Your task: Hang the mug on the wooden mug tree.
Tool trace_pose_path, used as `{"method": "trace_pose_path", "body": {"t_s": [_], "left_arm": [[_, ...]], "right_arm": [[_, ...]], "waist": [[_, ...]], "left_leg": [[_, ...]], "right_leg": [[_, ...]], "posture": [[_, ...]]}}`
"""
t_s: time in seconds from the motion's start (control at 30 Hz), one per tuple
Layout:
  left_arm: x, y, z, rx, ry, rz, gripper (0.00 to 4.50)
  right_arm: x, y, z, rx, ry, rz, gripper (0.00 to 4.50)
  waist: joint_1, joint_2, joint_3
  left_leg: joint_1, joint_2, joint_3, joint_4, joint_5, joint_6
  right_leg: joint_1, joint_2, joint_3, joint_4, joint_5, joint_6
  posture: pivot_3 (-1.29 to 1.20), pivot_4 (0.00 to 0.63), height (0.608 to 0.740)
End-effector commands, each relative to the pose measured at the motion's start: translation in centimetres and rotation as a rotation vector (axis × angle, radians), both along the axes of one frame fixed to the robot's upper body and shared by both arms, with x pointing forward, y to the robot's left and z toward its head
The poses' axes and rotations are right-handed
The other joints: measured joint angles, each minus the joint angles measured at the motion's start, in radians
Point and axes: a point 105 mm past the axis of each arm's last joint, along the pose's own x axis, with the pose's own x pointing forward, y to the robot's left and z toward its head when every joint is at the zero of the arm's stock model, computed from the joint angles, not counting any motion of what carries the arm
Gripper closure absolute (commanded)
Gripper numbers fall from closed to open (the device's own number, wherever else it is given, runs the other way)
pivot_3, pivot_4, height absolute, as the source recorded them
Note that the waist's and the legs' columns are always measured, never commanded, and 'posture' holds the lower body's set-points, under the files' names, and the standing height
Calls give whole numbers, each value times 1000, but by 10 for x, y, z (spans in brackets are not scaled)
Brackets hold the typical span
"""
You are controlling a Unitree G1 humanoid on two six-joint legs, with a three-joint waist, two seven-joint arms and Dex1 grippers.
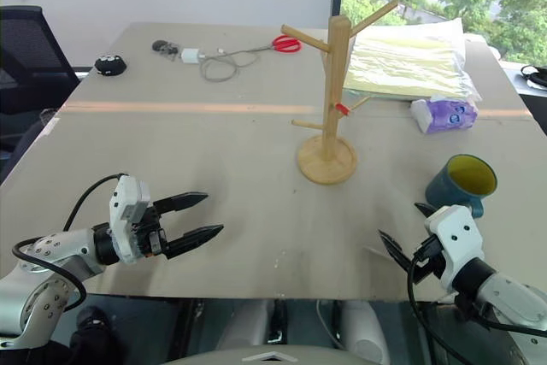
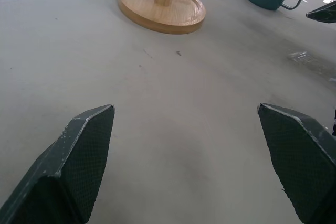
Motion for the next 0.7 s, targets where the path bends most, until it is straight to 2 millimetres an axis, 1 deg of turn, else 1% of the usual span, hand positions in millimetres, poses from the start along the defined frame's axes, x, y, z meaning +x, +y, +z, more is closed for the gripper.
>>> {"method": "trace_pose_path", "body": {"t_s": [0.03, 0.1, 0.13, 0.2, 0.27, 0.33, 0.47, 0.63, 0.7], "left_arm": [[3, -6, 22, -18, -85, -47, 26], [5, -20, 37, -59, -131, -132, 26], [3, -25, 42, -67, -140, -175, 26], [-2, -32, 45, -71, -135, -241, 26], [-8, -40, 48, -66, -137, -312, 26], [-12, -46, 53, -71, -138, -373, 26], [-15, -53, 61, -69, -142, -464, 26], [-9, -54, 65, -64, -142, -502, 26], [-7, -54, 66, -63, -145, -507, 26]], "right_arm": [[2, 11, 11, 14, -67, 1, 0], [7, 21, 12, 47, -107, -36, 0], [9, 21, 12, 54, -125, -79, 0], [11, 16, 11, 52, -150, -179, 0], [5, 12, 7, 82, -152, -298, 0], [-4, 3, 2, 106, -138, -439, 0], [-20, -13, -3, 86, -139, -618, 0], [-28, -27, -1, 82, -166, -764, 0], [-29, -38, -4, 77, -165, -825, 0]], "waist": [[0, 0, 0], [5, -2, 0], [4, 0, 0], [0, 2, -1], [-1, 2, -1], [0, 2, -1], [-1, 2, -1], [-9, 2, -1], [-10, 2, 0]], "left_leg": [[0, 0, 0, 0, 0, 0], [-1, 0, -1, 0, 0, 0], [-1, 0, -3, 0, 0, 0], [-1, 0, -1, 0, 0, 0], [0, 0, 0, 0, 0, 0], [-1, 0, 0, 0, 3, -5], [-2, 0, 0, -1, 3, -5], [0, 0, 2, -1, 3, -6], [0, 1, 2, -1, 4, -7]], "right_leg": [[0, 0, 0, 0, 0, 0], [0, 0, -1, 0, 0, 0], [-1, 1, -4, 0, -1, 1], [-1, 0, -2, 0, -2, 3], [-1, 0, 0, 1, -2, 3], [-1, 0, 0, 1, -2, 3], [-2, 0, 0, 1, -3, 4], [-3, 0, 1, 1, -3, 5], [-3, 0, 0, 1, -3, 4]], "posture": [[0, 150, 740], [0, 150, 740], [0, 150, 740], [0, 150, 740], [0, 150, 740], [0, 150, 740], [0, 150, 740], [0, 150, 740], [0, 150, 740]]}}
